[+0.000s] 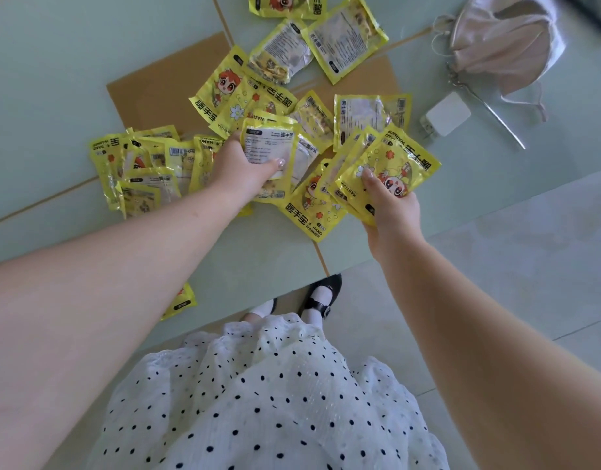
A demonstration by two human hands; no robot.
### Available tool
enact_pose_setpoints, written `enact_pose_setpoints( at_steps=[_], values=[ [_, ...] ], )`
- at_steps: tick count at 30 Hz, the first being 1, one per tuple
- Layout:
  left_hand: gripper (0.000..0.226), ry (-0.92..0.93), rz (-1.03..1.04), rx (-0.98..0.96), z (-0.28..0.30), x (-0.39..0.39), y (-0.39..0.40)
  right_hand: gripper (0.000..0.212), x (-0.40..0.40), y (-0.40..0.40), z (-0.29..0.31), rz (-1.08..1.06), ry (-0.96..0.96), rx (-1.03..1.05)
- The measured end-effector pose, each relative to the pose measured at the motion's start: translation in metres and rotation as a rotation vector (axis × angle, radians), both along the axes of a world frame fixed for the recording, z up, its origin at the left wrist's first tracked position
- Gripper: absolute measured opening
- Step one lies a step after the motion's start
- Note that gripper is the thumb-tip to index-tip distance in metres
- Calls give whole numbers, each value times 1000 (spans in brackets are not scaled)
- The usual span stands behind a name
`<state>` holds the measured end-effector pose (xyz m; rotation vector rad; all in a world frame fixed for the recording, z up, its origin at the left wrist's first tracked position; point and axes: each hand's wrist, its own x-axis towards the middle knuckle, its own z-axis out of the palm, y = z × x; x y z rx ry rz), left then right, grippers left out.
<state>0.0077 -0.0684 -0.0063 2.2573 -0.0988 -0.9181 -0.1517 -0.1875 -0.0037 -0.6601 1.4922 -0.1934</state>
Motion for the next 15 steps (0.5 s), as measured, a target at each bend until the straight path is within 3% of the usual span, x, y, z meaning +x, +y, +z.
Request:
enact_pose_setpoints(
  at_steps=[7, 15],
  values=[
    [42, -10, 222, 7, 0, -1, 18, 50, 5, 9, 5, 1, -24, -13],
    [39, 154, 183, -84, 13, 17, 41, 52, 2, 49, 16, -160, -130, -63]
  ],
)
